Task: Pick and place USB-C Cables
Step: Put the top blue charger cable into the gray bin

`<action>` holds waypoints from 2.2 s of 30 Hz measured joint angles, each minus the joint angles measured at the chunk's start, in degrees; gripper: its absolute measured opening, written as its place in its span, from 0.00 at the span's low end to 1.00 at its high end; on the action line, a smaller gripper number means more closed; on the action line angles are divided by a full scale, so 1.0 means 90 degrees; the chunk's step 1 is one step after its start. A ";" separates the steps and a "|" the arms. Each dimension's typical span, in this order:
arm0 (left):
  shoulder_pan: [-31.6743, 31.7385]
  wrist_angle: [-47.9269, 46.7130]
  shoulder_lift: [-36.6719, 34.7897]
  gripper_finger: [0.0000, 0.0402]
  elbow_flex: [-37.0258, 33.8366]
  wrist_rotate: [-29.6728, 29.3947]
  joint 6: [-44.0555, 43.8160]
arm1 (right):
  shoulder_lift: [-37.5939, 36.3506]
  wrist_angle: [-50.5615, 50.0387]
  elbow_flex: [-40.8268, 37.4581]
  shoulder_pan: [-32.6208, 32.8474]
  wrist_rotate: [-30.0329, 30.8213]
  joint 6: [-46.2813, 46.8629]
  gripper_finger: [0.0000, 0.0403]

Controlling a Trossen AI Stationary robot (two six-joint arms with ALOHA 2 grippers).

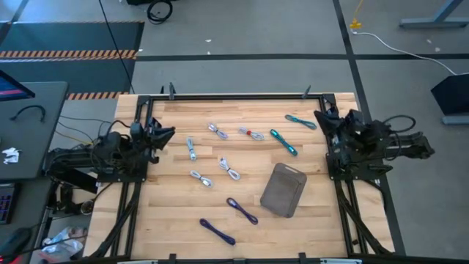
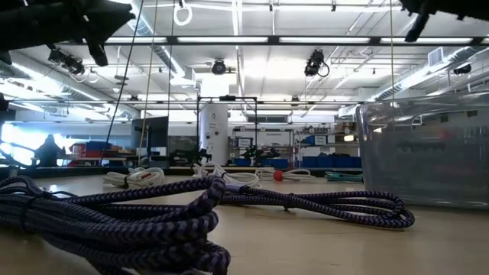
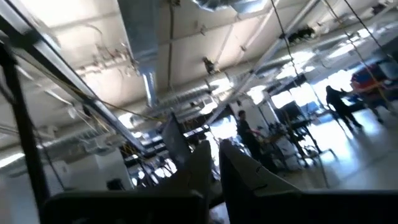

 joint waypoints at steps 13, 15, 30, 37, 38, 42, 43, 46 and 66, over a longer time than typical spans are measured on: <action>0.0000 -0.0408 0.0273 0.43 0.0532 -0.0357 0.0338 | 0.2994 -0.8414 0.4666 -0.0846 0.1662 0.1878 0.33; 0.0000 -0.0409 0.0273 0.43 0.0532 -0.0360 0.0263 | 0.3440 -0.9306 0.5176 -0.1196 0.1330 0.2022 0.34; 0.0000 -0.0617 0.0297 0.43 0.0542 -0.0413 0.0117 | 0.5889 -1.0618 0.4970 -0.4054 -0.1550 0.0590 0.34; 0.0000 -0.0970 0.0300 0.43 0.0544 -0.0414 -0.0206 | 0.6897 -0.9579 0.4391 -0.5009 -0.2123 -0.0305 0.34; 0.0000 -0.0989 0.0300 0.43 0.0544 -0.0413 -0.0284 | 0.7060 -0.9520 0.4350 -0.5120 -0.2134 -0.0415 0.34; 0.0000 -0.0998 0.0300 0.43 0.0544 -0.0492 -0.0386 | 0.7736 -0.9504 0.4338 -0.5449 -0.2141 -0.0806 0.34; 0.0000 -0.0998 0.0298 0.43 0.0544 -0.0580 -0.0382 | 0.7892 -0.9501 0.4338 -0.5505 -0.2142 -0.0897 0.34; 0.0000 -0.1008 0.0300 0.43 0.0544 -0.0860 -0.0342 | 0.8339 -0.9426 0.4338 -0.5632 -0.2145 -0.1163 0.36; -0.0002 -0.1124 0.0299 0.43 0.0544 -0.1462 -0.0389 | 0.9241 -0.9064 0.5641 -0.5687 -0.1773 -0.2747 0.47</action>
